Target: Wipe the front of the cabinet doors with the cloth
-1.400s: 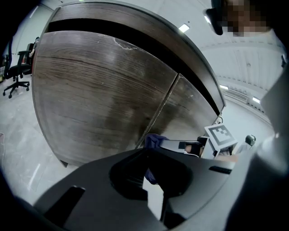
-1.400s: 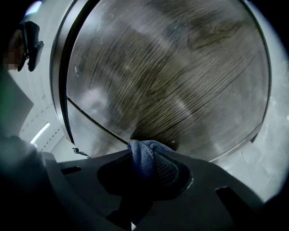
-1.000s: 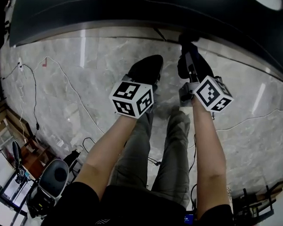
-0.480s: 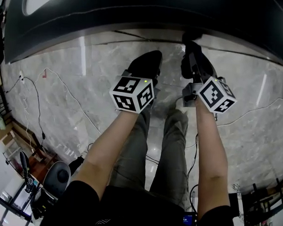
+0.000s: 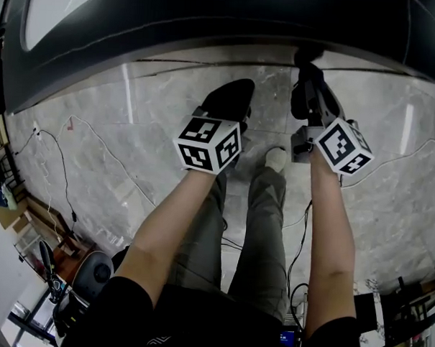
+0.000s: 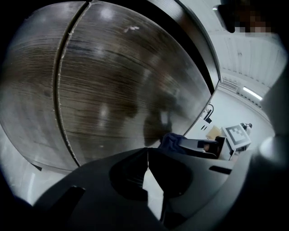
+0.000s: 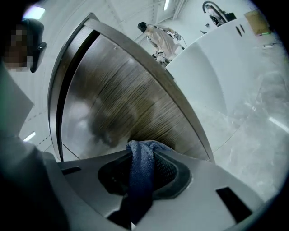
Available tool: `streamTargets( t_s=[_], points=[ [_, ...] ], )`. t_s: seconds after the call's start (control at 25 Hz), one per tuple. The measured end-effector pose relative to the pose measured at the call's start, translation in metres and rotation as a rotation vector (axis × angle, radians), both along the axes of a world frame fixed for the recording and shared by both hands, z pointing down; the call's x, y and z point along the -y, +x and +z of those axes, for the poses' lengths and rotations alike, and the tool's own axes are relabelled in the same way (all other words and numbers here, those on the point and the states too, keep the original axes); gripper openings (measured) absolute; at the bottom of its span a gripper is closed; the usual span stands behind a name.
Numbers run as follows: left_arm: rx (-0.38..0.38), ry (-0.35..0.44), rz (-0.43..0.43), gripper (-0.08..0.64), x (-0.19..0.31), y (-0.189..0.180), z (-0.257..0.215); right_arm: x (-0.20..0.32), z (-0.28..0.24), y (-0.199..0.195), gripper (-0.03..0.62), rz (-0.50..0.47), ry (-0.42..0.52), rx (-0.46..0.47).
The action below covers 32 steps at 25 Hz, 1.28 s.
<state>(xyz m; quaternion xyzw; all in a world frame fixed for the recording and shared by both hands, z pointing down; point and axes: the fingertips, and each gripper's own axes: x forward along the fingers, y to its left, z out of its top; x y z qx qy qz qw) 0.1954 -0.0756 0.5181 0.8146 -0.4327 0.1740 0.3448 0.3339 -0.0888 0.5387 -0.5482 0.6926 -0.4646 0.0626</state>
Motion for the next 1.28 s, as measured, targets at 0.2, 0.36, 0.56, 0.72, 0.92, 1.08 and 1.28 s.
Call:
streamTargets(
  t_s=[0.2,0.36,0.56,0.72,0.92,1.08,1.28],
  points=[
    [-0.003,0.002,0.023,0.009,0.0,0.023,0.0,-0.005,0.003,0.029,0.084,0.037,-0.006,-0.011],
    [-0.01,0.004,0.048,0.009,0.0,0.045,-0.005,-0.009,0.002,0.052,0.084,0.061,-0.012,-0.018],
    [-0.022,-0.006,0.071,0.009,-0.006,0.064,-0.002,-0.016,0.005,0.069,0.084,0.071,-0.017,-0.036],
    [-0.02,-0.015,0.075,0.009,-0.01,0.07,0.001,-0.024,0.005,0.078,0.084,0.08,-0.018,-0.039],
    [-0.027,-0.02,0.077,0.009,-0.016,0.069,-0.006,-0.035,-0.007,0.077,0.084,0.07,-0.01,-0.05],
    [-0.031,-0.022,0.068,0.009,-0.02,0.063,-0.005,-0.04,-0.01,0.071,0.084,0.055,-0.003,-0.053],
    [-0.032,-0.025,0.047,0.009,-0.029,0.04,-0.009,-0.046,-0.02,0.049,0.084,0.038,0.007,-0.047]
  ],
)
